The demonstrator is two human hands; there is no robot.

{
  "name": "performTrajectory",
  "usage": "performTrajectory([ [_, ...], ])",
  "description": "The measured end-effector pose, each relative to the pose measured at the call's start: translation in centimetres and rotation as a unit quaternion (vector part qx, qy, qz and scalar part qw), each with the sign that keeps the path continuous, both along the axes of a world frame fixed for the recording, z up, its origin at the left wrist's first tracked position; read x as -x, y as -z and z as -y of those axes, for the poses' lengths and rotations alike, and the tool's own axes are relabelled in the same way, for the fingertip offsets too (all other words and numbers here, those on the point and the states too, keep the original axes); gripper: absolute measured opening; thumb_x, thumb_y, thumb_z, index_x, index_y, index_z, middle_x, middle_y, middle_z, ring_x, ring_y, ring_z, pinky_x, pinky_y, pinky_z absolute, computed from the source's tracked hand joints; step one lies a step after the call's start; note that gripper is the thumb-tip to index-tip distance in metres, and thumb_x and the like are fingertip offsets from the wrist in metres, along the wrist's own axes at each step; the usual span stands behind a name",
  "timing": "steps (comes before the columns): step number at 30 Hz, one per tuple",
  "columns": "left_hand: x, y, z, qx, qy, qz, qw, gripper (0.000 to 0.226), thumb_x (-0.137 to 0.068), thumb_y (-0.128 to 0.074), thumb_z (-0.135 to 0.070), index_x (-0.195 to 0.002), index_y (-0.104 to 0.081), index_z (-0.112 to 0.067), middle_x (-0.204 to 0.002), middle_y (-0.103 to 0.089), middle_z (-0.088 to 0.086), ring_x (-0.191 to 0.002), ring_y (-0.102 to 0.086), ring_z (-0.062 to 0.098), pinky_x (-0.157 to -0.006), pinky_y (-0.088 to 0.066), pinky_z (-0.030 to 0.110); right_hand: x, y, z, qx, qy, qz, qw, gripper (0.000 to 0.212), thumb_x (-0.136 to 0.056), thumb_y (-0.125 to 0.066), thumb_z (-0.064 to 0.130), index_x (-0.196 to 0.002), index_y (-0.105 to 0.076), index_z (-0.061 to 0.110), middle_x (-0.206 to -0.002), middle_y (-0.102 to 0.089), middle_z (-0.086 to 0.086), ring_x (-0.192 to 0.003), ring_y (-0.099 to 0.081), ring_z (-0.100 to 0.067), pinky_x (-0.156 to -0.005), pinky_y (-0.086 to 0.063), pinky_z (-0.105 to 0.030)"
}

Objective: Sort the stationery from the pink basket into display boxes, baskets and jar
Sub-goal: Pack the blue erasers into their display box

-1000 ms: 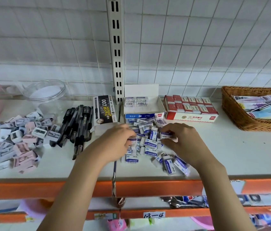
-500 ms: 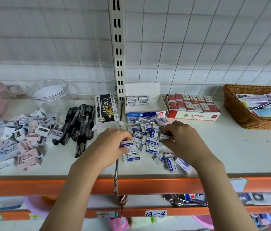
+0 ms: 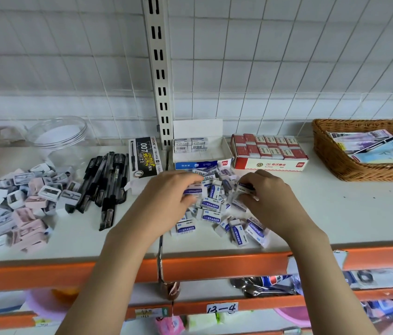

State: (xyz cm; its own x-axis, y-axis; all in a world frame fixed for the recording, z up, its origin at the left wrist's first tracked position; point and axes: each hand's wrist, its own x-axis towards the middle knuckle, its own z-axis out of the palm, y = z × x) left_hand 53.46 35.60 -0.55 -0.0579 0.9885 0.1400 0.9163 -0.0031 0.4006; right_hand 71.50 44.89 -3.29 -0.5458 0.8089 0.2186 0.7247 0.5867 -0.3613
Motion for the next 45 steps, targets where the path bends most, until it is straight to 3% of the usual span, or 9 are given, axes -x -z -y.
performTrajectory([
  [5,-2.4,0.6,-2.0,0.049,0.082,-0.042,0.995,0.038,-0.092,-0.056,-0.015,-0.13,-0.052,-0.021,-0.131,-0.054,-0.008,-0.114,-0.052,0.005,-0.097,-0.028,0.011,-1.1,0.5,-0.4,-0.008,0.034,-0.035,0.999,0.018,-0.086,-0.062,0.01,-0.104,-0.064,0.008,-0.096,-0.059,-0.008,-0.081,-0.057,-0.029,-0.068,-0.043,-0.032],
  [9,-2.5,1.0,-2.4,0.073,0.087,-0.066,0.991,0.037,-0.093,-0.055,-0.009,-0.128,-0.053,-0.02,-0.127,-0.057,-0.004,-0.11,-0.056,0.009,-0.097,-0.039,0.021,-1.3,0.4,-0.7,-0.001,0.048,-0.045,0.998,0.015,-0.086,-0.062,0.012,-0.099,-0.065,0.006,-0.094,-0.061,-0.01,-0.079,-0.056,-0.027,-0.069,-0.045,-0.032],
  [13,-2.2,1.5,-2.4,0.067,0.076,-0.089,0.991,0.032,-0.092,-0.054,-0.004,-0.121,-0.057,-0.017,-0.116,-0.061,-0.002,-0.102,-0.058,0.009,-0.091,-0.044,0.02,-0.8,0.6,-0.3,0.039,-0.013,-0.021,0.999,0.017,-0.084,-0.062,0.012,-0.101,-0.066,0.011,-0.094,-0.06,-0.004,-0.081,-0.057,-0.022,-0.069,-0.043,-0.025],
  [21,-1.4,1.8,-2.2,0.053,0.052,-0.098,0.992,0.031,-0.095,-0.05,-0.008,-0.125,-0.052,-0.013,-0.122,-0.058,-0.001,-0.107,-0.055,0.01,-0.09,-0.04,0.02,-0.5,2.1,-0.8,0.055,0.025,-0.028,0.998,0.02,-0.089,-0.057,0.014,-0.109,-0.058,0.011,-0.095,-0.068,-0.011,-0.082,-0.061,-0.031,-0.07,-0.05,-0.037],
  [25,-1.1,2.0,-2.2,0.049,0.043,-0.087,0.994,0.026,-0.093,-0.055,-0.016,-0.119,-0.056,-0.012,-0.113,-0.062,-0.002,-0.097,-0.059,0.008,-0.082,-0.04,0.013,-1.5,1.9,-1.1,0.031,0.072,-0.016,0.997,0.018,-0.09,-0.058,0.017,-0.108,-0.059,0.014,-0.095,-0.068,-0.01,-0.085,-0.062,-0.032,-0.073,-0.052,-0.04],
  [29,-1.1,2.0,-2.0,0.051,0.029,-0.084,0.995,0.025,-0.092,-0.058,-0.021,-0.115,-0.059,-0.012,-0.108,-0.065,0.0,-0.094,-0.062,0.01,-0.087,-0.05,0.027,-1.7,1.4,-0.6,0.008,0.031,-0.027,0.999,0.021,-0.084,-0.066,0.017,-0.105,-0.065,0.018,-0.092,-0.07,-0.005,-0.084,-0.063,-0.027,-0.071,-0.049,-0.031],
  [39,-0.7,1.6,-2.6,0.09,0.023,-0.095,0.991,0.02,-0.091,-0.06,-0.02,-0.107,-0.061,-0.008,-0.099,-0.065,0.006,-0.086,-0.061,0.018,-0.081,-0.05,0.032,-0.4,1.5,-1.8,0.022,-0.019,0.048,0.998,0.02,-0.084,-0.063,0.014,-0.104,-0.067,0.014,-0.095,-0.069,-0.007,-0.086,-0.061,-0.025,-0.074,-0.049,-0.033],
  [42,-0.5,1.7,-2.6,0.084,0.041,-0.083,0.992,0.017,-0.092,-0.057,-0.021,-0.106,-0.058,-0.012,-0.1,-0.062,0.002,-0.085,-0.058,0.013,-0.079,-0.049,0.028,-0.3,1.1,-1.9,0.048,-0.032,0.09,0.994,0.021,-0.088,-0.06,0.019,-0.108,-0.063,0.012,-0.102,-0.065,-0.007,-0.09,-0.059,-0.024,-0.077,-0.046,-0.031],
  [45,0.3,1.0,-2.7,0.063,0.04,-0.059,0.995,0.028,-0.093,-0.055,-0.024,-0.12,-0.056,-0.017,-0.108,-0.062,-0.004,-0.083,-0.054,0.005,-0.076,-0.038,0.014,-0.7,0.2,-2.2,0.054,-0.041,0.103,0.992,0.021,-0.088,-0.061,0.02,-0.107,-0.062,0.012,-0.102,-0.064,-0.005,-0.091,-0.058,-0.023,-0.076,-0.043,-0.029],
])
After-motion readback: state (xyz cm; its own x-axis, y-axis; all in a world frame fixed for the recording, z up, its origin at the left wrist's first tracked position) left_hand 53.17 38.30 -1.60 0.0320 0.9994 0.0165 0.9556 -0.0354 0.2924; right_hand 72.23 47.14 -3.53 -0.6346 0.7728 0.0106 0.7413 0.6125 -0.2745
